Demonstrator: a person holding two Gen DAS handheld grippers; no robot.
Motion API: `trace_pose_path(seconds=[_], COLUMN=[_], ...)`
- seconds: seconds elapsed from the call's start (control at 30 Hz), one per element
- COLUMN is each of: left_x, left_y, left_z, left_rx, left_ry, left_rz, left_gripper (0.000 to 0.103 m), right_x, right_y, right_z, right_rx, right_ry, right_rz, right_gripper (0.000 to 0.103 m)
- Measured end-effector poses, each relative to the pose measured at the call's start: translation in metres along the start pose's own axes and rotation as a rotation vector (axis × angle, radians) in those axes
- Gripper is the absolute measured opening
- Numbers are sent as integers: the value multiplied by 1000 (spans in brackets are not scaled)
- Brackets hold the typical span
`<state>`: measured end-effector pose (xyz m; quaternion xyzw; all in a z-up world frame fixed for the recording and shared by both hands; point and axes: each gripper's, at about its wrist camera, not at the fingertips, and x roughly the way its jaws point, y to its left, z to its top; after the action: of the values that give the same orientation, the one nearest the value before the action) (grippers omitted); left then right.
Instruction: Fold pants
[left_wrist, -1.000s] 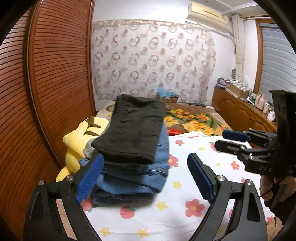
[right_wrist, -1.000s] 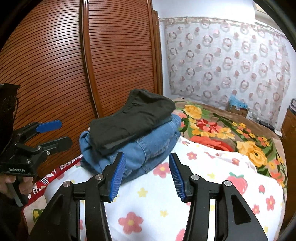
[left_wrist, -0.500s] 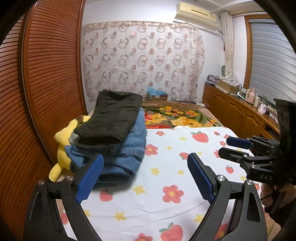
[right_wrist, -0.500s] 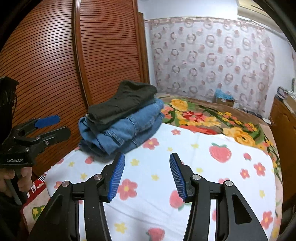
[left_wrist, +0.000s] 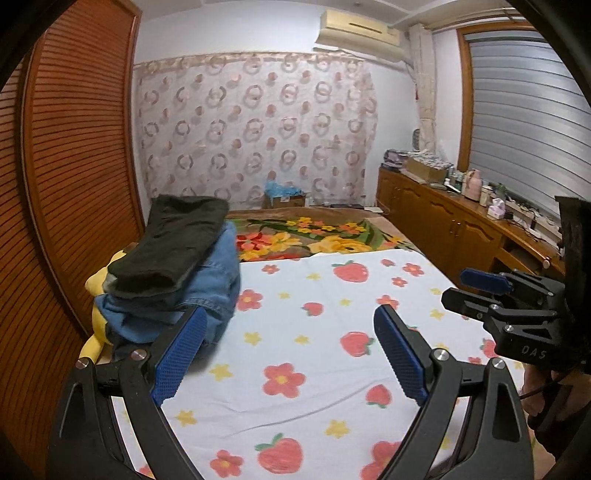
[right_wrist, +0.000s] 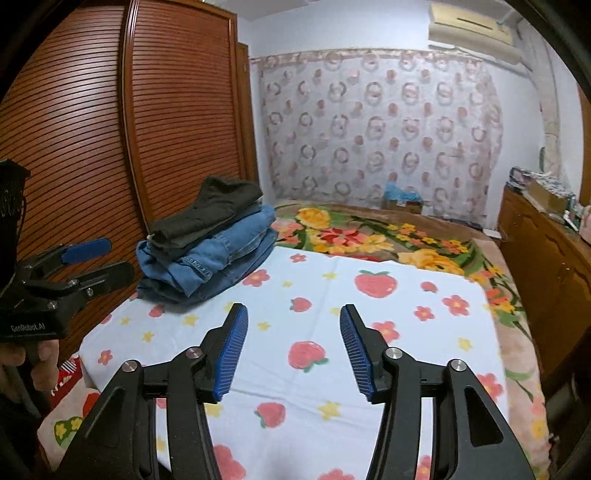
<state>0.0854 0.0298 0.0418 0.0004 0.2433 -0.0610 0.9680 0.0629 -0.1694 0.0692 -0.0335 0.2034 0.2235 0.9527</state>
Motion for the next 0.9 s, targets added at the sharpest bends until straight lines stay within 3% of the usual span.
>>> trace_pose_path(seconds=[0.2,0.53,0.9], left_x=[-11,-30,-54], left_y=[-26,-58,-60], left_z=[4,10,12], left_rx=[23,45,39], left_ry=[-20,-59,-102], left_rz=[-29,-53,-40], left_gripper=[92,92,92], right_x=[-28,-69,-99], right_y=[-6,-20,-7], right_z=[-6,-16,-23], right_rx=[15,67,64], right_ry=[-32,-73,-150], right_rz=[-76,-129,-186], right_gripper=[69,69,69])
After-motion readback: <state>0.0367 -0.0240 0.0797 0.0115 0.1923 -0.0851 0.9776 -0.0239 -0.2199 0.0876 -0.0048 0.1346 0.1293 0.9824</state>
